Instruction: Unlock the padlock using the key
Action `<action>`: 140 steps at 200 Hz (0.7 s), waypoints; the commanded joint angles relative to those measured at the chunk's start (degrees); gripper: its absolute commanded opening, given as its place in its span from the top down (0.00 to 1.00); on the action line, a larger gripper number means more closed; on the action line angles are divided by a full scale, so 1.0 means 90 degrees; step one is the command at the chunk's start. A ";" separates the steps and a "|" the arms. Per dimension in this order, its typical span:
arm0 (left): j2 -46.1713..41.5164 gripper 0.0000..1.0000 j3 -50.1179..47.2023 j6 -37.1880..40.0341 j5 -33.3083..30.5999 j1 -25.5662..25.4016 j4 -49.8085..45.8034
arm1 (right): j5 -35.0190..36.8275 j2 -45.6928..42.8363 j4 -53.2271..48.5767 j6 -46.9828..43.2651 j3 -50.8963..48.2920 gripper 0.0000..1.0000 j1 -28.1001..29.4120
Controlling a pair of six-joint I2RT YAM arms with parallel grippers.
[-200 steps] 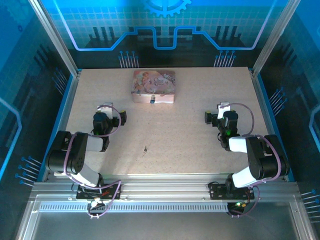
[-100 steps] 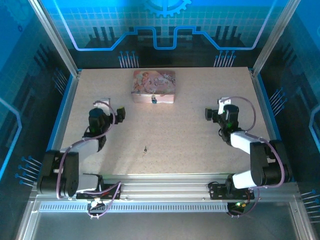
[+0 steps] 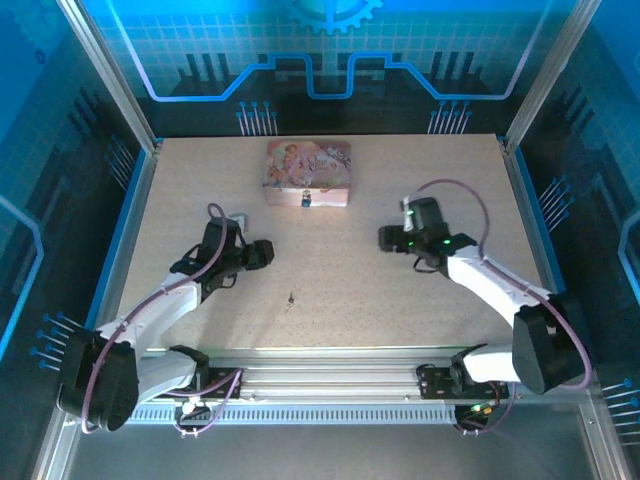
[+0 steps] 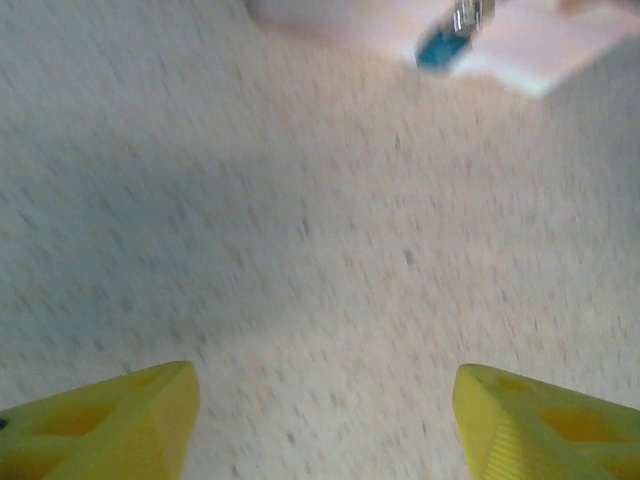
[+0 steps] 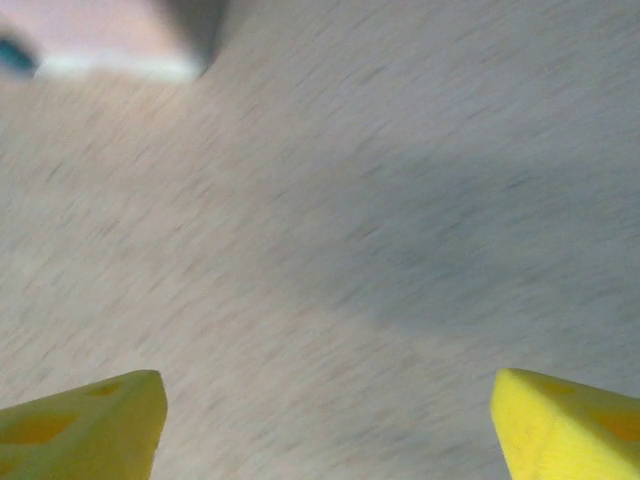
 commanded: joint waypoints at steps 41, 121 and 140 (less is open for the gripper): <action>-0.0719 0.46 -0.0573 -0.1598 0.0267 -0.0490 -0.1374 | -0.0396 0.1636 -0.1348 0.1708 0.1440 0.39 0.3453; -0.1607 0.46 -0.1162 -0.1801 0.0148 -0.0497 -0.1385 | 0.0010 0.3212 -0.2564 0.3265 0.3253 0.62 0.4539; -0.1620 0.46 -0.1224 -0.1777 0.0185 -0.0494 -0.1318 | 0.0085 0.3462 -0.2630 0.3336 0.3490 0.60 0.4563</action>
